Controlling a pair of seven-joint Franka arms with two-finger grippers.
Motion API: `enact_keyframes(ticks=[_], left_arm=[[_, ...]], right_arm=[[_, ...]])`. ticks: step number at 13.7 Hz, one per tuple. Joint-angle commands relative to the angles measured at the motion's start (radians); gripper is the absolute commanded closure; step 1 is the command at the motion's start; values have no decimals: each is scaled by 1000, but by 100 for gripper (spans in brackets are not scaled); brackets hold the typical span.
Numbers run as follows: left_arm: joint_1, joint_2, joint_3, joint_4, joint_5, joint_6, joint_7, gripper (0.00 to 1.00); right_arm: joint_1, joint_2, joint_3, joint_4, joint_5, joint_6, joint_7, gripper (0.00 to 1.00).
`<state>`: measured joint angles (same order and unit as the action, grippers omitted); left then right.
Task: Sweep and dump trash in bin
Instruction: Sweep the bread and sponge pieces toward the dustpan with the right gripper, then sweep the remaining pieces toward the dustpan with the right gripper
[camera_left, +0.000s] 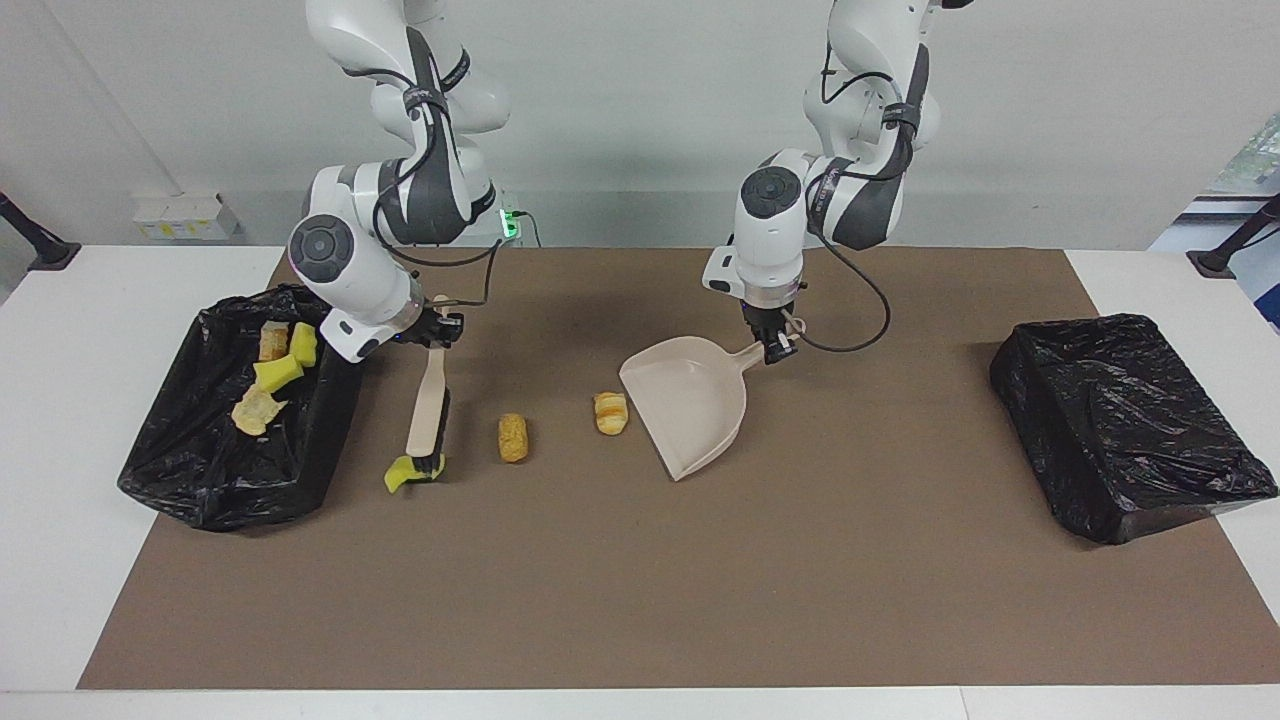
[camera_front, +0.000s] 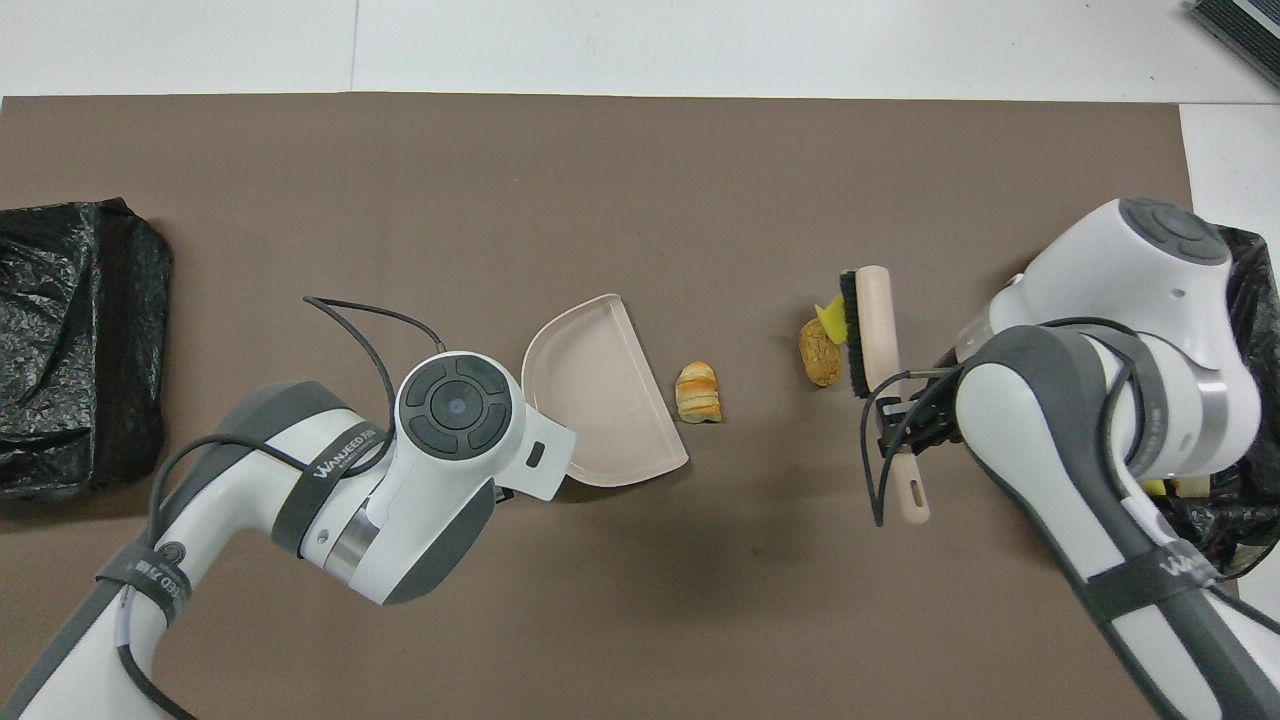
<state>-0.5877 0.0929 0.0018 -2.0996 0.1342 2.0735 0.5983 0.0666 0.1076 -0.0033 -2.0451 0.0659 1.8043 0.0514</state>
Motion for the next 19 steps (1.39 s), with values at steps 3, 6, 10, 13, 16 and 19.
enact_keyframes(ticks=[3, 6, 10, 13, 16, 19], left_arm=[[-3, -24, 4, -45, 10, 20, 6, 100], [-4, -24, 4, -46, 8, 19, 6, 100], [-4, -25, 4, -46, 8, 19, 5, 100], [-4, -25, 4, -48, 8, 19, 5, 100], [-1, -25, 4, -48, 10, 20, 6, 100], [-1, -25, 4, -49, 8, 20, 6, 100]], right_arm=[[126, 7, 16, -53, 15, 96, 154, 100], [188, 59, 16, -24, 60, 135, 176, 100], [156, 83, 14, 98, 139, 14, 98, 100], [102, 61, 0, 143, 41, -78, 12, 100], [27, 58, 2, 134, -116, -57, 19, 100], [-7, 82, 3, 126, -272, -48, 51, 100]])
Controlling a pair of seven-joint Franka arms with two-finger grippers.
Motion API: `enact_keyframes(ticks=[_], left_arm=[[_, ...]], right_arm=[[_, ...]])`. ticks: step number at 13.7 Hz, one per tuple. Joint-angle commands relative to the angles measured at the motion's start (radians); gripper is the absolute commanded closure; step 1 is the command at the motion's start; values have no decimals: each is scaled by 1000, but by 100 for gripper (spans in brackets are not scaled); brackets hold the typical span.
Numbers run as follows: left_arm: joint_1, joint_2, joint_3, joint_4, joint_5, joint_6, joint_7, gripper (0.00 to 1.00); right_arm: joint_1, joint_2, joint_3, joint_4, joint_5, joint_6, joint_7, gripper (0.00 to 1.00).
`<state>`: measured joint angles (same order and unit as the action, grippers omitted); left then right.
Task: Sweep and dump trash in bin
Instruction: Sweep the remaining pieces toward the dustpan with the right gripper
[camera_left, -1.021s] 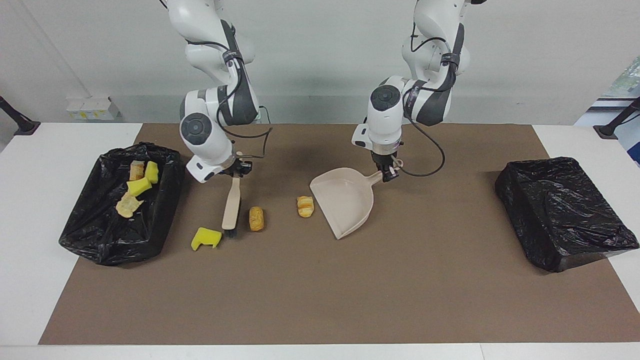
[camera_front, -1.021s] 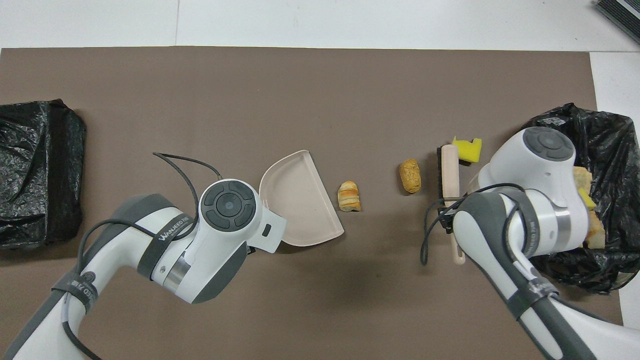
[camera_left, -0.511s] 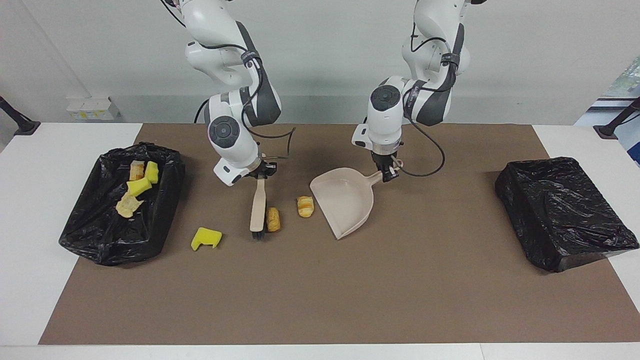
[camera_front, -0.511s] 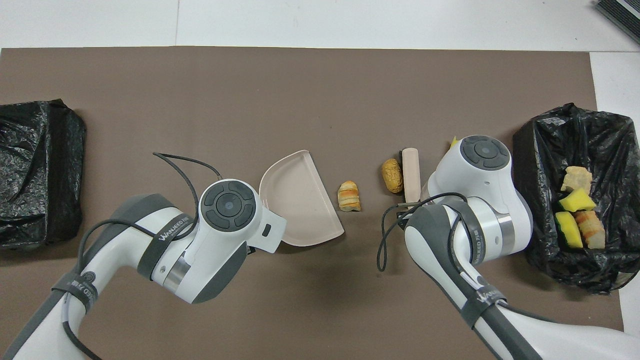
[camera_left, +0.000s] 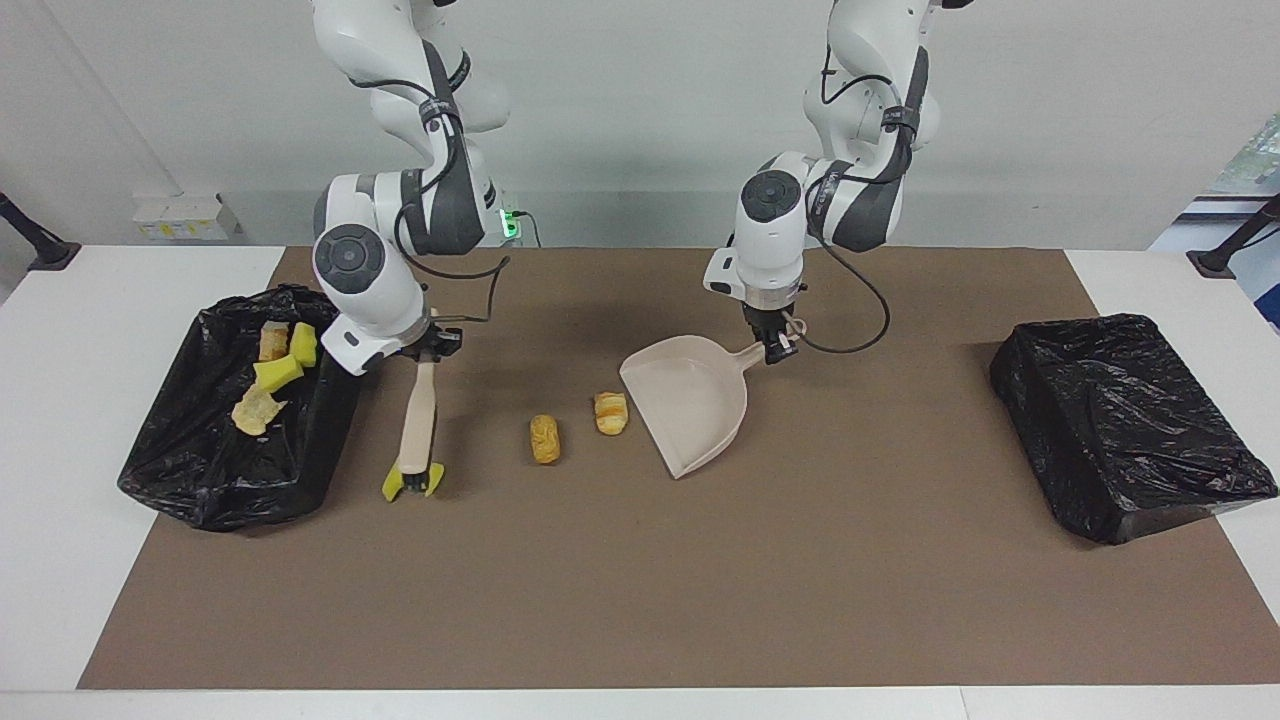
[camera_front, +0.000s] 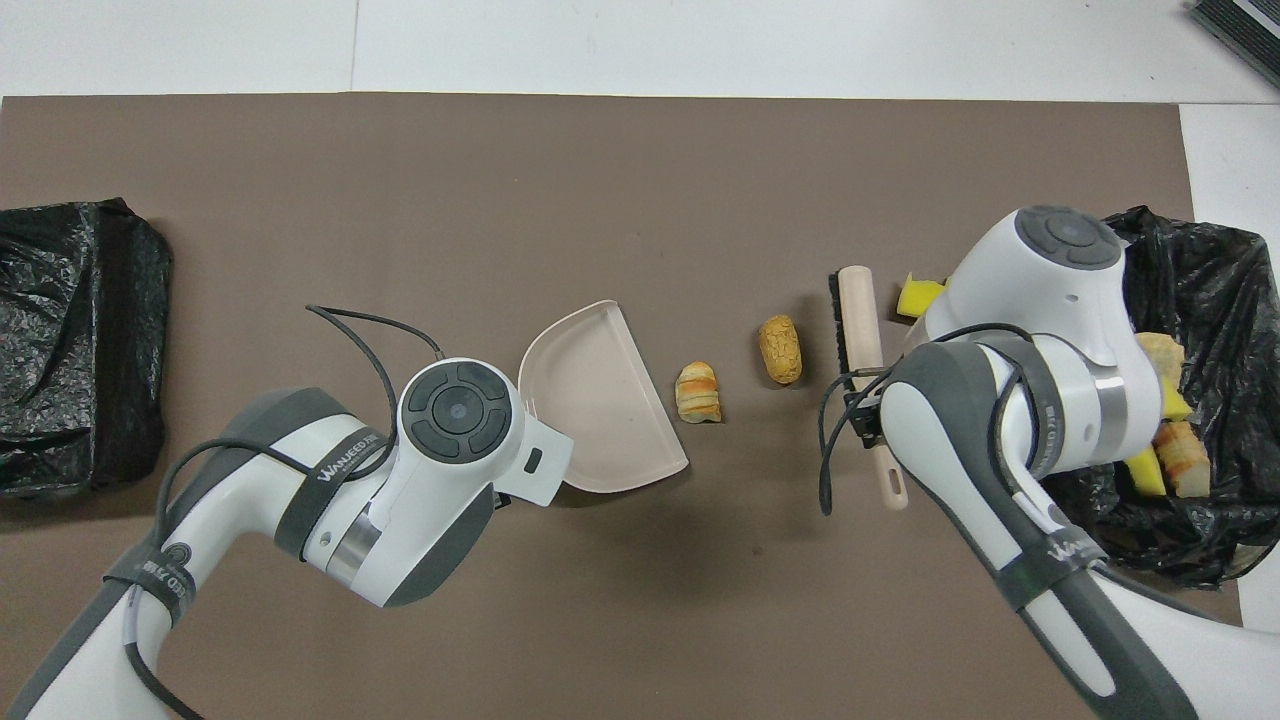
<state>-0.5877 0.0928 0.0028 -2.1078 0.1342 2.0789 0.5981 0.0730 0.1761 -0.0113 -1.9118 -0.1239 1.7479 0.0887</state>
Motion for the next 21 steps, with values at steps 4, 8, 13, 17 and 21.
enact_keyframes(ticks=[4, 8, 13, 17, 21], left_arm=[[5, -25, 3, -43, 8, 15, 8, 100], [6, -25, 3, -44, 8, 15, 11, 100], [16, -24, 3, -44, 8, 16, 14, 100], [16, -24, 3, -44, 10, 16, 14, 100], [19, -24, 3, -43, 10, 16, 14, 100]], right_arm=[[-5, 104, 14, -7, -259, 57, 177, 100], [7, 117, 21, -9, -228, 76, 193, 100], [92, 118, 25, -10, -36, 151, 148, 100], [183, 125, 25, -16, 157, 154, 155, 100], [234, 117, 47, -24, 297, 148, 57, 100]])
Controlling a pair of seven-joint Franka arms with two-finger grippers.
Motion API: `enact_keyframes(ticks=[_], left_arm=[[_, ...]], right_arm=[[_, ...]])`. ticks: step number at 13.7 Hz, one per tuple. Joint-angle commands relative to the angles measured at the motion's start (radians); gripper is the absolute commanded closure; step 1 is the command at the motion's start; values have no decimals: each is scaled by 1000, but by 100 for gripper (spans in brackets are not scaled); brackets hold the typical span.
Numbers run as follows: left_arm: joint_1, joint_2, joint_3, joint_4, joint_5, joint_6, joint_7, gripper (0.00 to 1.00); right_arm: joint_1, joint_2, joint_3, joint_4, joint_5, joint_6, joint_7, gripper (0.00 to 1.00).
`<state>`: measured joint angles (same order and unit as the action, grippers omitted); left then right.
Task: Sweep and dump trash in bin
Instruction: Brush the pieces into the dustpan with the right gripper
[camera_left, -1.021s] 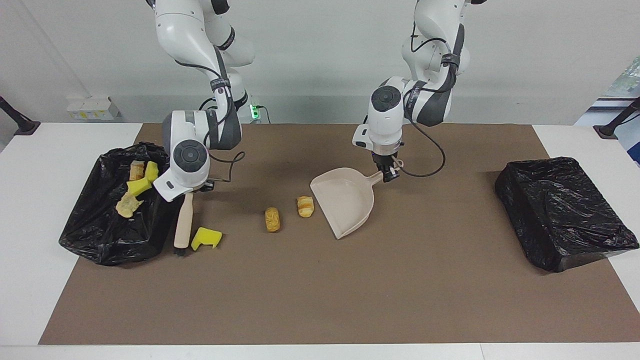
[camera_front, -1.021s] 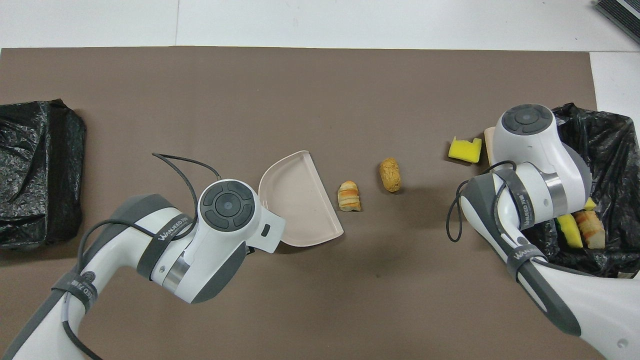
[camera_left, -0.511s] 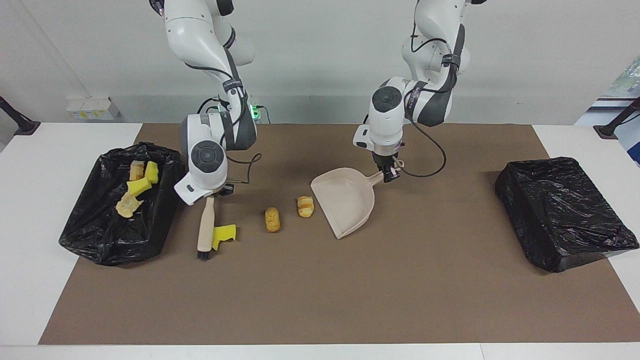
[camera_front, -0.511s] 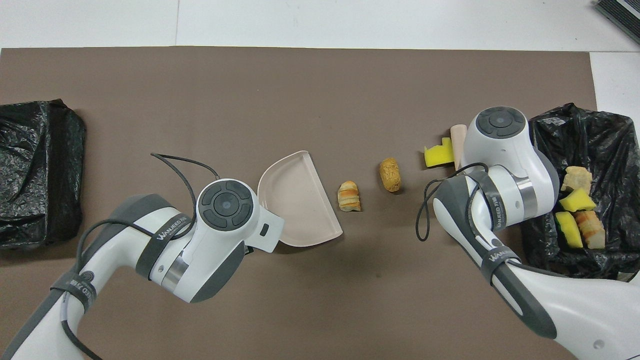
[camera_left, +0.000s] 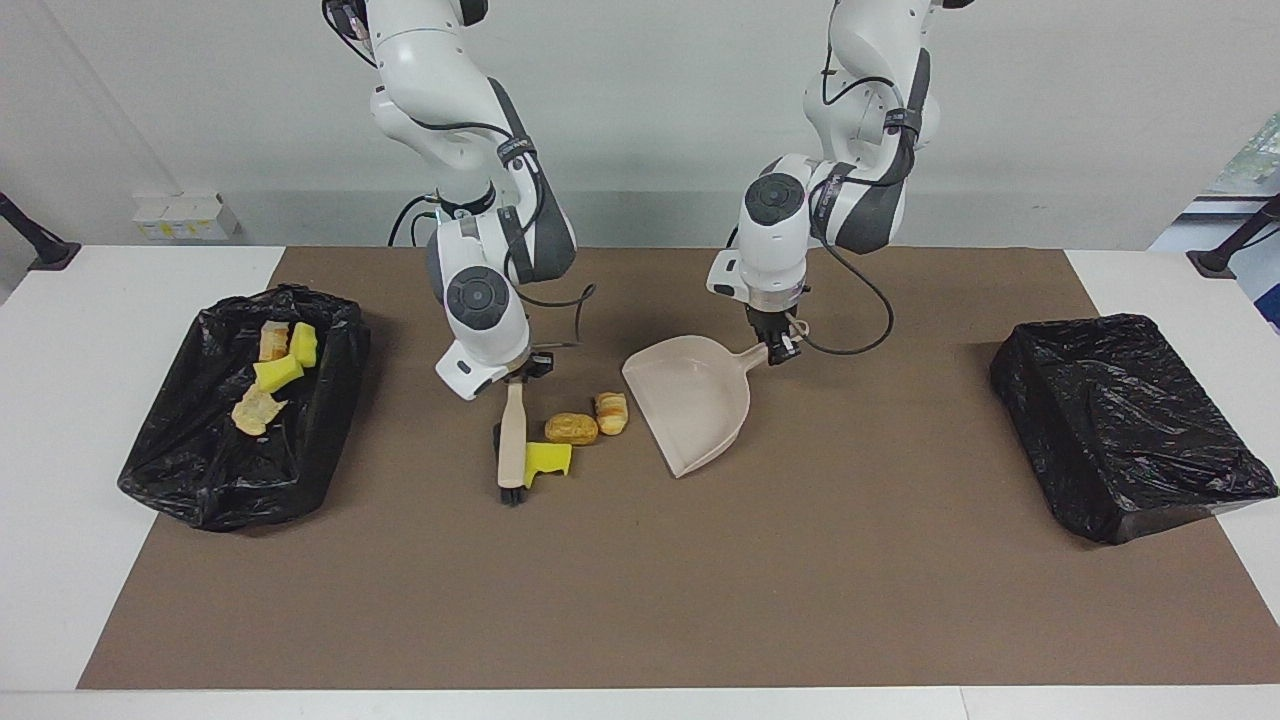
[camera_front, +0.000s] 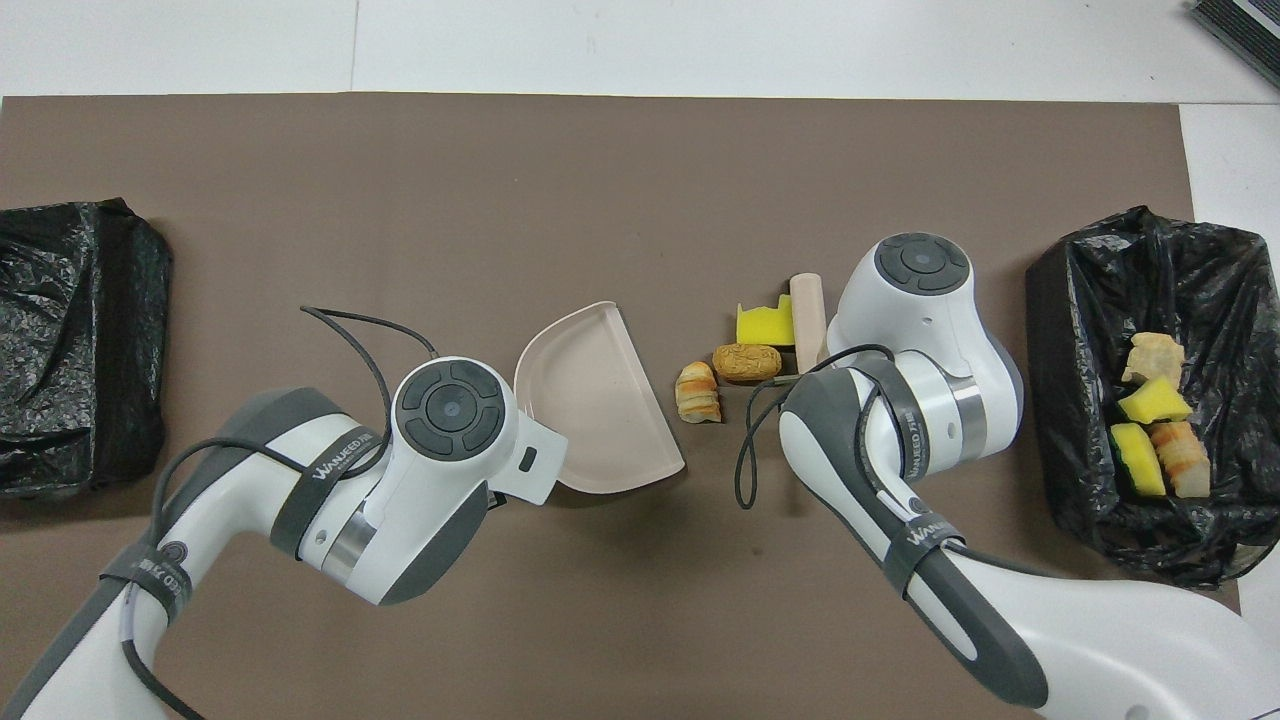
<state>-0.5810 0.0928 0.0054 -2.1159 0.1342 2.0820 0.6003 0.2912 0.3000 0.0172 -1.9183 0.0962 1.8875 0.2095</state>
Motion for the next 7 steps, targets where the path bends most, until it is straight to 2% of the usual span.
enact_keyframes(ticks=[1, 4, 7], left_arm=[[12, -24, 1, -35, 10, 13, 12, 100], [12, -24, 1, -35, 10, 15, 10, 100], [12, -21, 2, -33, 10, 35, 6, 100]], right_arm=[[40, -10, 21, -18, 114, 16, -76, 100], [141, -18, 23, -19, 186, 70, -129, 100], [183, -25, 27, -19, 313, 85, -296, 100]])
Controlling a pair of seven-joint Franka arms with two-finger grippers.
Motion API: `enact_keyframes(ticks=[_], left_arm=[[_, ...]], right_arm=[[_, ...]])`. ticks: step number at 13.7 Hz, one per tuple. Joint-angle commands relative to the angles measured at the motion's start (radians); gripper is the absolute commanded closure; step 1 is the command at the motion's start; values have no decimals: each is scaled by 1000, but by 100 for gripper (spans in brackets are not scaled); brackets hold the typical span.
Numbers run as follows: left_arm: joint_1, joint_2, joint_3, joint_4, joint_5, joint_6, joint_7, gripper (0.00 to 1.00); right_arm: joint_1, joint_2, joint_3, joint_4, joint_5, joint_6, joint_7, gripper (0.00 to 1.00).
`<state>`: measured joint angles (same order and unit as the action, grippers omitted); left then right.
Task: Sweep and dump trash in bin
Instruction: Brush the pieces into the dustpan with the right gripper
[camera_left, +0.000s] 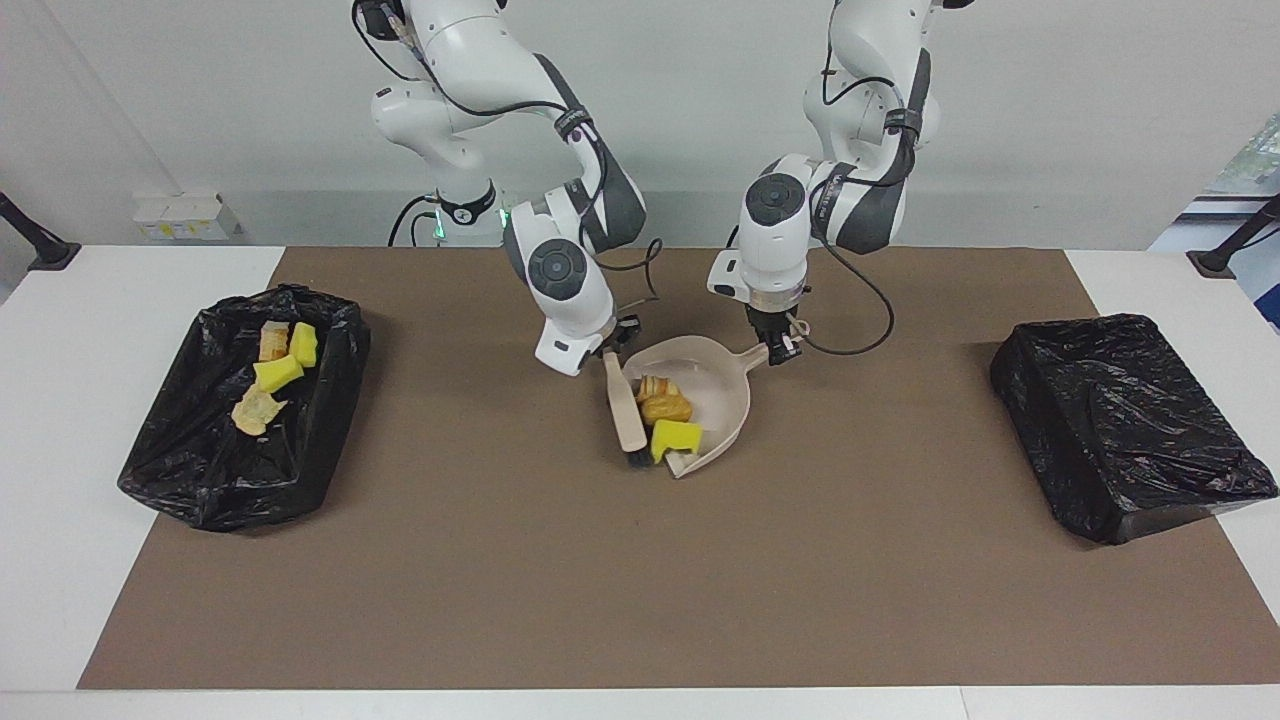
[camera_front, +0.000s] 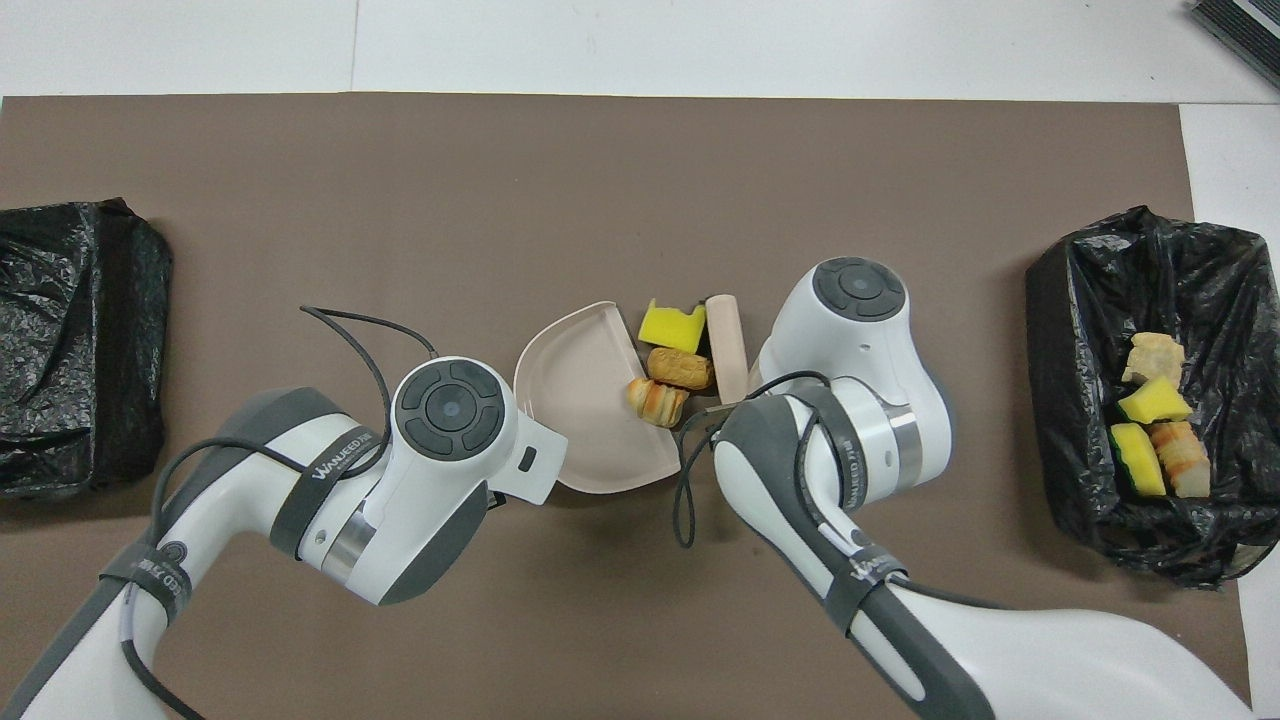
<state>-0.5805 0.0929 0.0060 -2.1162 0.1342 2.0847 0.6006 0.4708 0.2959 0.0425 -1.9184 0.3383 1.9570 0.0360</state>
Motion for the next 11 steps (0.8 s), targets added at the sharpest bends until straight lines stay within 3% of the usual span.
enact_keyframes(ticks=[1, 5, 11], left_arm=[[11, -21, 0, -33, 10, 34, 5, 100], [22, -18, 3, -30, 10, 54, 39, 100], [97, -7, 5, -4, 10, 80, 292, 100]], right_arm=[[2, -23, 2, -19, 86, 2, -178, 100], [-56, -55, -6, -10, 88, -48, -208, 100], [-175, -147, -13, -4, 24, -182, -118, 100]])
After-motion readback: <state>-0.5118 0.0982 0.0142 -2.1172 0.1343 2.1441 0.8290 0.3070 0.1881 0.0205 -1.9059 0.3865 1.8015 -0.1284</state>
